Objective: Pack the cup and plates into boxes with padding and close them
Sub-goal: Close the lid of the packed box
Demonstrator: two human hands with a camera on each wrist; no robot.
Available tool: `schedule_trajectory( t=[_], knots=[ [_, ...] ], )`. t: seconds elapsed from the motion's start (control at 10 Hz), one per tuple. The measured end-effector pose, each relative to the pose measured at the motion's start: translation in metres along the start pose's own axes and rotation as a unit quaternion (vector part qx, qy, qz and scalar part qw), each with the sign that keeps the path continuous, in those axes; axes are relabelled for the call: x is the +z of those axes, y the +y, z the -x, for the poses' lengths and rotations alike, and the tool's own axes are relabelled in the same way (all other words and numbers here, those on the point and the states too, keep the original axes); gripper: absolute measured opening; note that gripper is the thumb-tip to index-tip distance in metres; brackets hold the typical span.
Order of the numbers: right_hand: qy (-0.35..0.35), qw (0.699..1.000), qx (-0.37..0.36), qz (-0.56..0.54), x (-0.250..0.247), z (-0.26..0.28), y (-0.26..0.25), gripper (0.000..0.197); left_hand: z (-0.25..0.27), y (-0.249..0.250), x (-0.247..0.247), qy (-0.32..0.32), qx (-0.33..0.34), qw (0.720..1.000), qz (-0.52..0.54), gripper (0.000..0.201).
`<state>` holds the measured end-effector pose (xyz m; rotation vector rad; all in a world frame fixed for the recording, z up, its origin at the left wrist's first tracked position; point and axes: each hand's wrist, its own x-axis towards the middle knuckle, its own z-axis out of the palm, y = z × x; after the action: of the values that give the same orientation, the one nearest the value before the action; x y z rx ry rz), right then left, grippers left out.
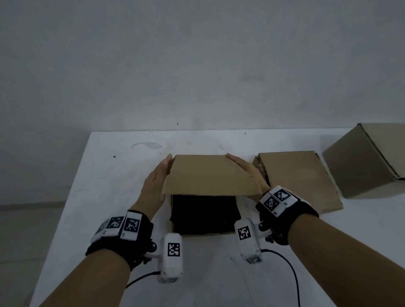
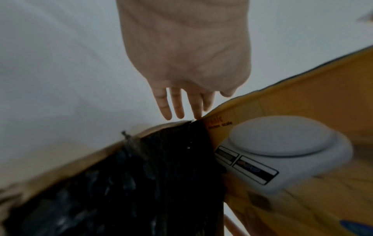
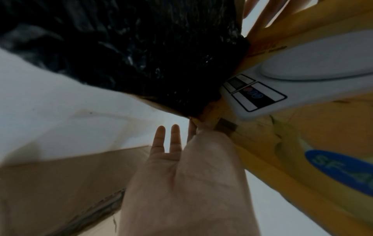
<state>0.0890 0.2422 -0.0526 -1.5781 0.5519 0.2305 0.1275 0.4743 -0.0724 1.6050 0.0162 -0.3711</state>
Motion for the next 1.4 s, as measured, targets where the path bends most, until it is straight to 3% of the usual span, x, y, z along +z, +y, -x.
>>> schedule_trajectory(
  t=[0.1, 0.2, 0.3, 0.4, 0.5, 0.6, 0.7, 0.9, 1.1, 1.4],
  knots=[
    [-0.005, 0.972, -0.158, 0.172, -0.005, -0.012, 0.01, 0.056, -0.003, -0.018, -0.003, 0.002, -0.01, 0.995, -0.104, 0.043],
    [0.006, 0.959, -0.102, 0.265, -0.003, 0.002, -0.004, 0.044, 0.0, -0.014, 0.001, 0.0, -0.018, 0.999, -0.045, 0.033],
    [0.006, 0.944, -0.108, 0.311, -0.007, -0.001, 0.002, 0.042, 0.002, -0.002, 0.005, -0.034, -0.069, 0.996, 0.042, 0.038],
    [-0.002, 0.934, -0.121, 0.336, -0.009, 0.0, 0.009, 0.049, 0.006, -0.001, 0.002, -0.037, -0.033, 0.998, -0.023, 0.036],
    [0.009, 0.947, -0.1, 0.306, -0.018, 0.002, 0.014, 0.044, 0.0, -0.009, -0.006, -0.027, 0.0, 0.995, -0.097, 0.045],
    [0.01, 0.979, -0.041, 0.198, -0.024, 0.009, 0.012, 0.027, 0.001, -0.008, -0.009, -0.003, 0.0, 0.989, -0.151, 0.047],
    [-0.016, 0.985, 0.001, 0.172, -0.023, 0.02, 0.015, 0.033, 0.008, -0.004, -0.006, 0.004, 0.0, 0.984, -0.18, 0.041],
    [0.029, 0.987, 0.028, 0.157, -0.017, 0.033, 0.026, 0.027, 0.021, -0.002, -0.005, -0.006, -0.015, 0.981, -0.192, 0.043],
    [0.039, 0.984, 0.04, 0.168, -0.01, 0.045, 0.024, 0.012, 0.03, -0.002, -0.005, -0.044, -0.053, 0.974, -0.217, 0.057],
    [0.042, 0.973, 0.096, 0.205, -0.002, 0.06, 0.024, 0.013, 0.034, 0.0, -0.002, -0.072, -0.068, 0.958, -0.268, 0.067]
  ],
)
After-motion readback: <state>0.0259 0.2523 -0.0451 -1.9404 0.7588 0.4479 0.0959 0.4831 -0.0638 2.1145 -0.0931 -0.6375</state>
